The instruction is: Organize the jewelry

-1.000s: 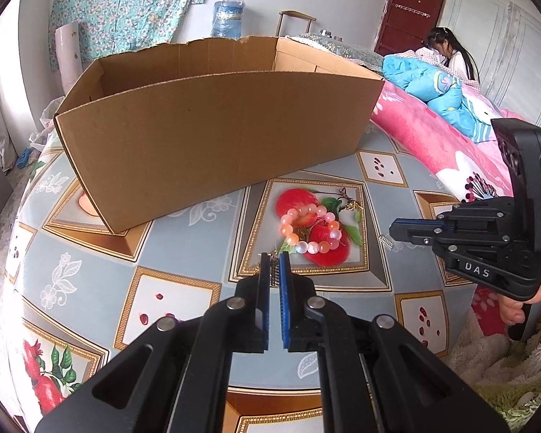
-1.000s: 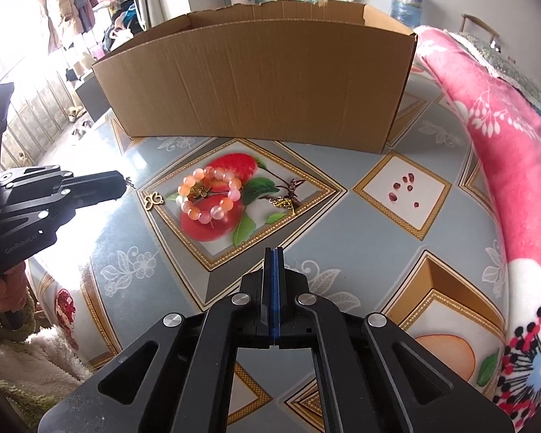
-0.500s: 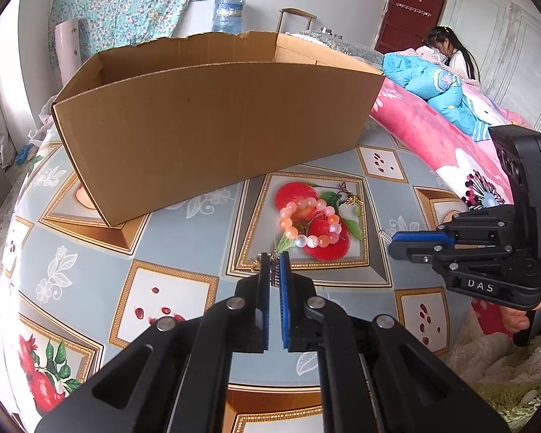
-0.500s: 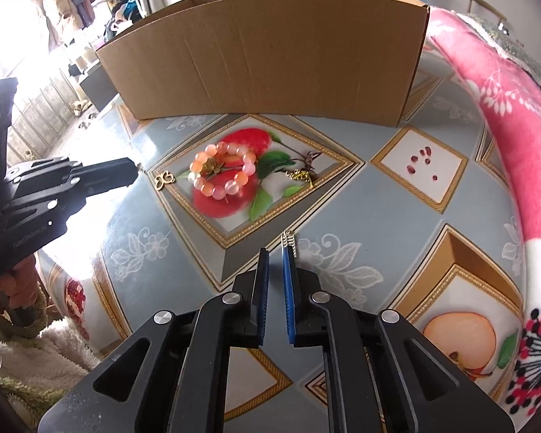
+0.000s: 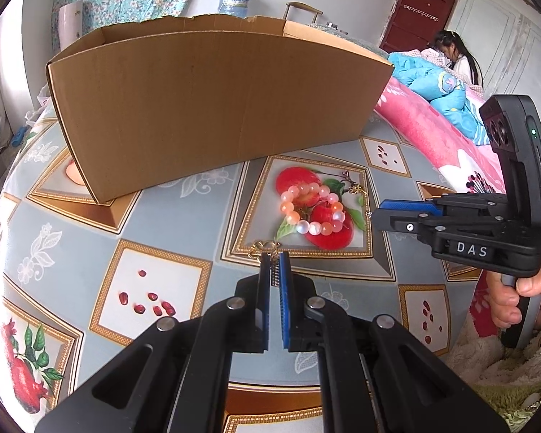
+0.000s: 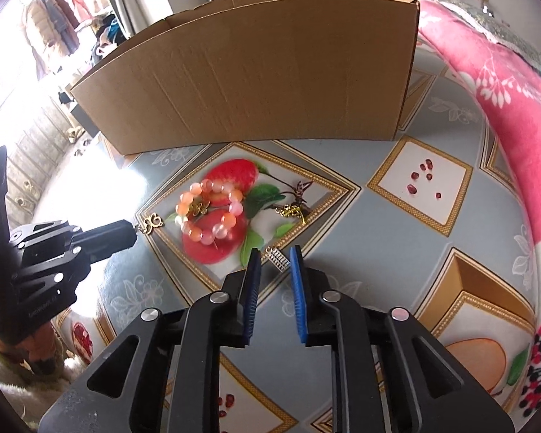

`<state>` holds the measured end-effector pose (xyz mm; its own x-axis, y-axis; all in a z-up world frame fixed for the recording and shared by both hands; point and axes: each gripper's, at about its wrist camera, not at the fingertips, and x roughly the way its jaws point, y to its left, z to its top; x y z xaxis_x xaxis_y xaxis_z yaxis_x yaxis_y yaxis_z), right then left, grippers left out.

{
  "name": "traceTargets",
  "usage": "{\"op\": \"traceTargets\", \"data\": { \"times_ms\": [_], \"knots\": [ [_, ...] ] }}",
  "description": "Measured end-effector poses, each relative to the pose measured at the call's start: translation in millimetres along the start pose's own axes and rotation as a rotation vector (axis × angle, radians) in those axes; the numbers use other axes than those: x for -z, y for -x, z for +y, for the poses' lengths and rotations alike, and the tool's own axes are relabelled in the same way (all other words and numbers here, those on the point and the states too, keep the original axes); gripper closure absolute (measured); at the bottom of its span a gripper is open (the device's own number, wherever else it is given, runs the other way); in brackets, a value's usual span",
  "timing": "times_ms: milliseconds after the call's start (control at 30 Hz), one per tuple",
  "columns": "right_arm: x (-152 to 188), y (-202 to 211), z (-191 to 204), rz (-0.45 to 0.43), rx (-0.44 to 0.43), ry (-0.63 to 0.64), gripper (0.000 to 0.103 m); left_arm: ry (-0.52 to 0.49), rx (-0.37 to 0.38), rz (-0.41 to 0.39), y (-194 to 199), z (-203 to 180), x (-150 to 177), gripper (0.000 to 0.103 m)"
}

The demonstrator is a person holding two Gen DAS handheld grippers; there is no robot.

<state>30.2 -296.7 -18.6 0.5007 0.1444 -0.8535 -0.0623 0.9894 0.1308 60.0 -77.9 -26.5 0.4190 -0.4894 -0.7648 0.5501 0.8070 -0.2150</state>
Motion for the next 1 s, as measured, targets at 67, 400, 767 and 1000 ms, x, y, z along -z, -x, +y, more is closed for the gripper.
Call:
{"op": "traceTargets", "data": {
  "times_ms": [67,400,767,1000],
  "knots": [
    [-4.3,-3.1,4.3,-0.003,0.016,-0.004,0.084,0.008,0.003,-0.003,-0.2,1.7,0.5,0.098],
    [-14.1,-19.0,33.0,-0.041,0.126,0.038,0.084,0.024,0.021,-0.008,0.8,5.9,4.0,0.098],
    [-8.9,-19.8,32.6,-0.054,0.093,0.035,0.103,0.025,0.010,-0.037,8.8,7.5,2.7,0.098],
    [-6.2,13.9,3.7,-0.116,0.042,-0.040,0.103,0.010,-0.008,-0.068,19.6,3.7,0.6,0.098]
  ]
}}
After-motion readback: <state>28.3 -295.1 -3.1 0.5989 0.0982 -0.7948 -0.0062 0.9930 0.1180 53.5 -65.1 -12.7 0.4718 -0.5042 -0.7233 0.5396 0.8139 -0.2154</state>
